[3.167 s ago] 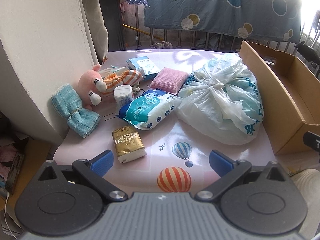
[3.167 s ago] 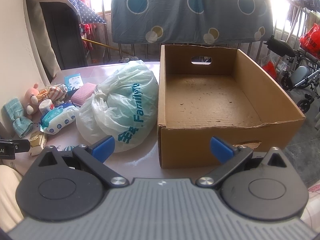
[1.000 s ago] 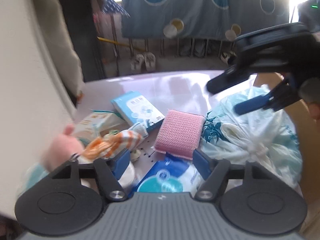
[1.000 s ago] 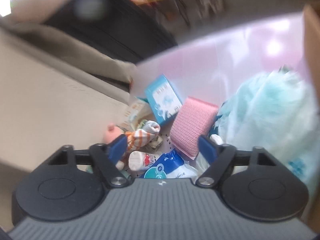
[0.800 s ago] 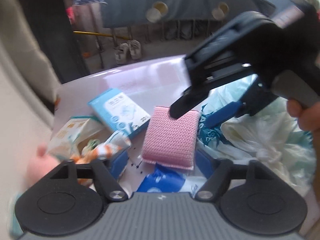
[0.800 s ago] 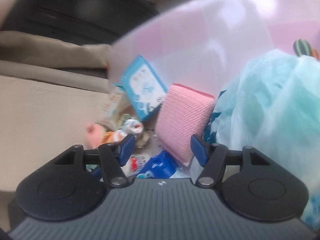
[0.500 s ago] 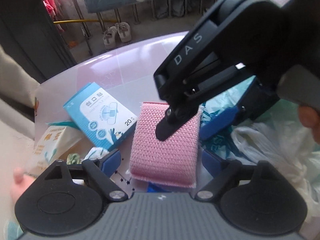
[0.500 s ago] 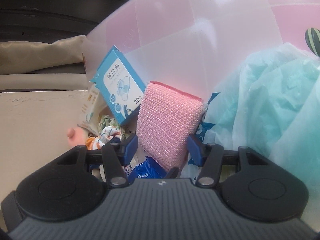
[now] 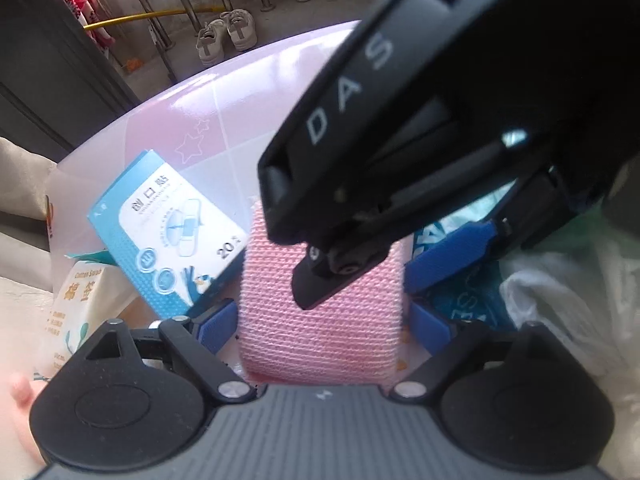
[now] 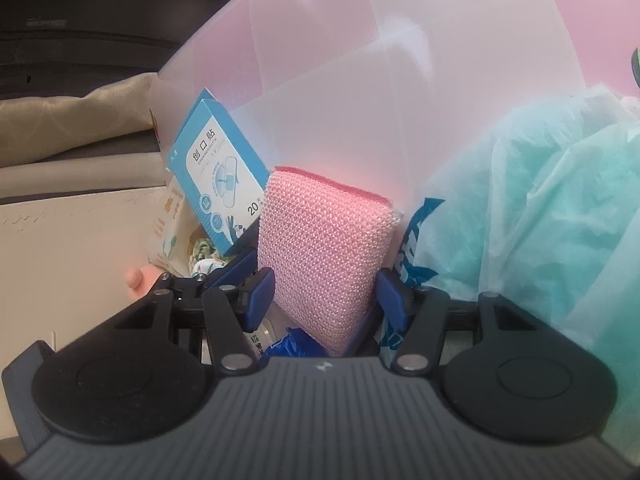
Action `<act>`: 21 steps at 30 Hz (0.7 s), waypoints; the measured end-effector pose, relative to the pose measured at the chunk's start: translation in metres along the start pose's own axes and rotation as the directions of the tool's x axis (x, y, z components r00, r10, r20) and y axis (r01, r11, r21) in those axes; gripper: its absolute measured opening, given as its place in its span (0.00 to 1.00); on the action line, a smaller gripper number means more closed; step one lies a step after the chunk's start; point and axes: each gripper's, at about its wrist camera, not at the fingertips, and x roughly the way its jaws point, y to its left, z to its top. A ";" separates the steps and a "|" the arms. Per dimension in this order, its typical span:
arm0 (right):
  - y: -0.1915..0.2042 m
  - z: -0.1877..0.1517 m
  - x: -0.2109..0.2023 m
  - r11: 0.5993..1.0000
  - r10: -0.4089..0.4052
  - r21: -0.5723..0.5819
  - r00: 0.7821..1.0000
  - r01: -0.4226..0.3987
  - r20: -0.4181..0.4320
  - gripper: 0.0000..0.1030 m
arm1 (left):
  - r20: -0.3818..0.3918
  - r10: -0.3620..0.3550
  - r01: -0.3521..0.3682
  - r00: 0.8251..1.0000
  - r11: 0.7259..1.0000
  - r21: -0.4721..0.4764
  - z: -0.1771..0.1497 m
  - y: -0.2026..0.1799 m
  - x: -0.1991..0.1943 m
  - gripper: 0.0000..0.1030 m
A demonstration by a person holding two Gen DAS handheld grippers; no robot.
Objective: Organize soft objects
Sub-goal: 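Reach the right tool to the pink knit sponge and close on it, then carry the pink sponge with the right tool into the cardboard box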
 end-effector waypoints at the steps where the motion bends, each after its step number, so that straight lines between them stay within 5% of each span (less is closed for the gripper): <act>1: -0.002 -0.001 0.000 1.000 0.004 -0.001 1.000 -0.004 0.009 0.52 | -0.002 -0.003 0.002 1.000 1.000 -0.014 0.000 0.001 0.000 0.88; 5: -0.004 -0.003 -0.003 1.000 0.008 -0.011 0.999 -0.007 0.049 0.47 | 0.019 0.027 -0.026 0.999 0.999 -0.040 0.000 0.002 -0.005 0.79; 21: 0.031 -0.053 -0.079 0.985 0.111 -0.157 0.970 -0.077 0.218 0.36 | 0.199 0.141 -0.128 0.970 0.989 -0.074 -0.028 -0.025 -0.114 0.78</act>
